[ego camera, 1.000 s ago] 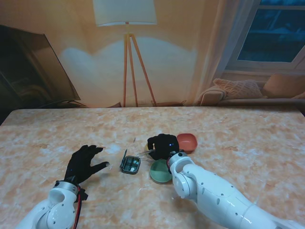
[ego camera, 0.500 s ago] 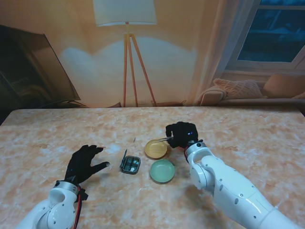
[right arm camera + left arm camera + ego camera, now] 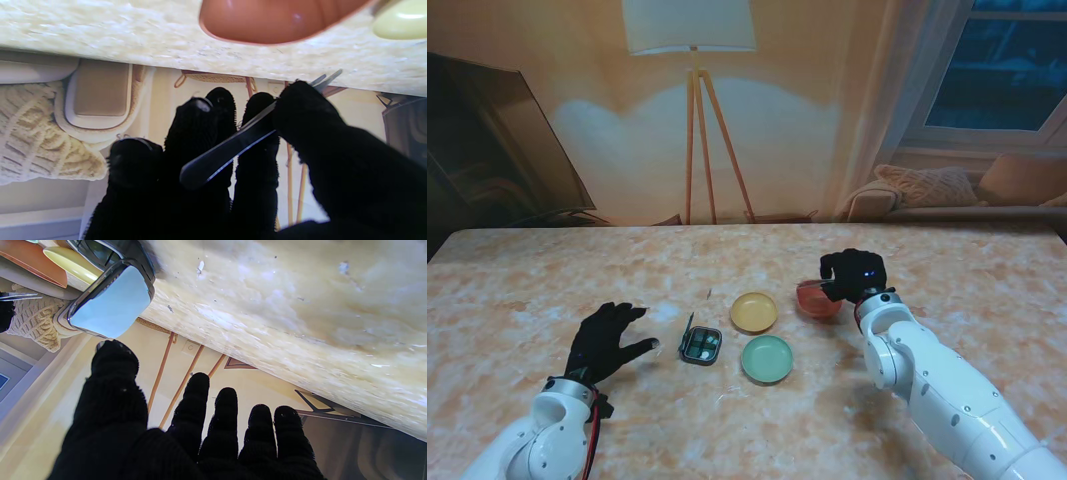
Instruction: Refill the pill box with tweezers
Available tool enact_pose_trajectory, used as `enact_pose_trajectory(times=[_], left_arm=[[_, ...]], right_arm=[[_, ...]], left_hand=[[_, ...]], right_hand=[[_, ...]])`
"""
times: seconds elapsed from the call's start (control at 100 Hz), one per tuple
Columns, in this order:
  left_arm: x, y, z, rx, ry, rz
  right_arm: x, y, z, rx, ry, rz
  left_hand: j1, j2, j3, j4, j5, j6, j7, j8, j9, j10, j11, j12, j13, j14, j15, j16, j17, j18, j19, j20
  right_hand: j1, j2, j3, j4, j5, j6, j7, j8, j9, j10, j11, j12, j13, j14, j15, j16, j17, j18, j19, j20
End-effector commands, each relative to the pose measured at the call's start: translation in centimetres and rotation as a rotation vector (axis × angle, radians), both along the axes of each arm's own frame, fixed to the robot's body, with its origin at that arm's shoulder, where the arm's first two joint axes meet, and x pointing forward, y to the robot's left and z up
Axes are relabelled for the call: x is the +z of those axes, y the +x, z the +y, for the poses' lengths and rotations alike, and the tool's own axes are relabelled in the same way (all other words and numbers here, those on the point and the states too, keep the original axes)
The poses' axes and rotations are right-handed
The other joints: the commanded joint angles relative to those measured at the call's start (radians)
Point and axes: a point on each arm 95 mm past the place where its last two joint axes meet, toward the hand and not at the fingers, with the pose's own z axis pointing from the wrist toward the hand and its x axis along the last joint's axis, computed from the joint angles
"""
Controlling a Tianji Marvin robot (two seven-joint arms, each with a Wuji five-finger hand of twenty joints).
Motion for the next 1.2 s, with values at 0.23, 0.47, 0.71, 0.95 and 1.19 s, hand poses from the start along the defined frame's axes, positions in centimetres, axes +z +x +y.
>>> enact_pose_trajectory(times=[0.23, 0.47, 0.71, 0.95, 1.19], left_arm=[[-0.1, 0.0, -0.2, -0.006, 0.004, 0.017], [0.0, 0.0, -0.3, -0.009, 0.008, 0.019], [0.0, 0.0, -0.3, -0.008, 0.007, 0.023], [0.0, 0.0, -0.3, -0.005, 0.008, 0.023], [0.1, -0.1, -0.2, -0.006, 0.014, 0.024]], right_arm=[[-2.3, 0.5, -1.6, -0.066, -0.033, 0.075], [-3.4, 0.9, -1.8, -0.089, -0.035, 0.105], [-3.8, 1.1, -1.6, -0.086, -0.030, 0.125], [-3.6, 1.3, -1.3, -0.073, -0.032, 0.138], [-2.9, 1.4, -1.2, -0.058, -0.051, 0.135]], left_hand=[[0.015, 0.036, -0.016, 0.022, 0.012, -0.006, -0.005, -0.007, 0.008, -0.022, -0.008, 0.010, 0.001, -0.024, -0.011, 0.007, -0.011, -0.036, -0.007, 0.014], [0.015, 0.037, -0.016, 0.022, 0.013, -0.010, -0.004, -0.007, 0.008, -0.023, -0.008, 0.010, 0.001, -0.024, -0.011, 0.007, -0.011, -0.035, -0.008, 0.014], [0.015, 0.037, -0.016, 0.022, 0.011, -0.010, -0.004, -0.006, 0.008, -0.023, -0.008, 0.010, 0.001, -0.026, -0.011, 0.007, -0.011, -0.036, -0.008, 0.014], [0.015, 0.035, -0.016, 0.022, 0.010, -0.010, -0.004, -0.006, 0.007, -0.022, -0.008, 0.010, 0.000, -0.024, -0.011, 0.007, -0.012, -0.035, -0.008, 0.014], [0.008, 0.011, -0.022, 0.021, 0.001, -0.019, -0.006, -0.006, 0.002, -0.015, -0.011, 0.008, -0.002, -0.021, -0.013, 0.006, -0.013, -0.032, -0.009, 0.014]], right_hand=[[0.053, 0.064, 0.030, 0.018, 0.053, -0.088, 0.094, 0.021, 0.023, 0.050, 0.021, -0.010, -0.008, -0.070, 0.017, 0.002, -0.013, -0.039, 0.023, 0.010], [0.047, 0.070, 0.022, 0.017, 0.022, -0.090, 0.082, 0.021, -0.003, 0.037, -0.002, -0.012, -0.046, -0.051, -0.023, -0.013, -0.049, -0.015, -0.006, -0.007], [0.000, 0.046, 0.018, 0.008, -0.102, -0.038, 0.022, 0.025, -0.115, 0.034, -0.081, 0.005, -0.167, 0.000, -0.153, -0.064, -0.176, 0.064, -0.110, -0.083], [-0.099, 0.129, -0.015, 0.091, -0.202, 0.056, -0.168, 0.121, -0.277, 0.056, -0.137, 0.036, -0.334, 0.052, -0.273, -0.077, -0.378, 0.167, -0.199, -0.176], [-0.183, 0.208, -0.072, 0.193, -0.276, 0.099, -0.310, 0.255, -0.399, 0.088, -0.193, 0.022, -0.482, 0.095, -0.379, -0.100, -0.542, 0.254, -0.238, -0.200]])
